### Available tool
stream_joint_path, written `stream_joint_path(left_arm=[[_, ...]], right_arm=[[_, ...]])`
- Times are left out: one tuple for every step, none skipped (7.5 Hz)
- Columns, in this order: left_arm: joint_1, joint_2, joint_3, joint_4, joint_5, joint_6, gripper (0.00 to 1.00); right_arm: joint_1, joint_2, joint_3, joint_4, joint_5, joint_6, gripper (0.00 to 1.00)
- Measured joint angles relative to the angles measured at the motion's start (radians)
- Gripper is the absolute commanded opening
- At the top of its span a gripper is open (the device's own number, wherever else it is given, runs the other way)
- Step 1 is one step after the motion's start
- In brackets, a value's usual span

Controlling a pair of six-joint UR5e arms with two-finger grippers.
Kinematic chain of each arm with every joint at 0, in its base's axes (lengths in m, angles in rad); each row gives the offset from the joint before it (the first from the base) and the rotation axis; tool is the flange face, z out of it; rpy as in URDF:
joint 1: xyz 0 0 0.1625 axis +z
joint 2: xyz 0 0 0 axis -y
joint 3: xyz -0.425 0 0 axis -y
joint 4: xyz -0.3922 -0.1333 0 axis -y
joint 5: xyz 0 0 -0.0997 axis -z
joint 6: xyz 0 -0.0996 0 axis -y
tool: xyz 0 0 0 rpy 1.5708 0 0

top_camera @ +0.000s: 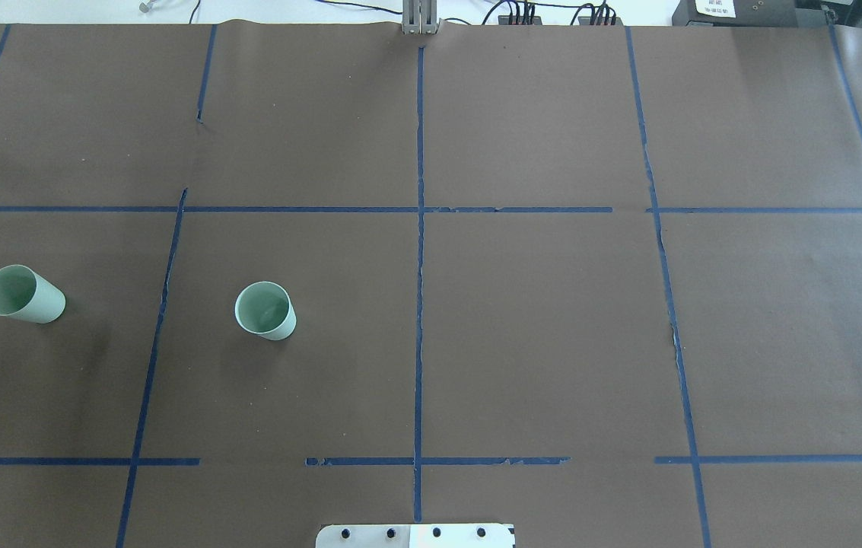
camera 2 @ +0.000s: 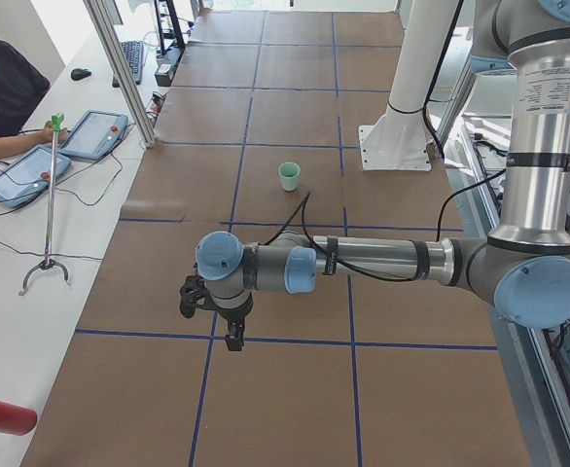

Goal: Stack cups
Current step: 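Move the left gripper toward the outer pale green cup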

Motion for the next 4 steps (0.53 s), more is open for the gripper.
stream_joint_path(left_arm=[[0.000,-0.002,0.000,0.000,0.000,0.000,1.00],[0.000,-0.007,0.001,0.000,0.000,-0.002,1.00],[0.000,-0.016,0.000,0.000,0.000,-0.003,1.00],[0.002,-0.027,-0.009,0.000,0.003,-0.004,1.00]], right_arm=[[0.000,0.000,0.000,0.000,0.000,0.000,1.00],[0.000,0.000,0.000,-0.001,0.000,0.000,1.00],[0.000,0.000,0.000,-0.001,0.000,0.000,1.00],[0.000,0.000,0.000,-0.001,0.000,0.000,1.00]])
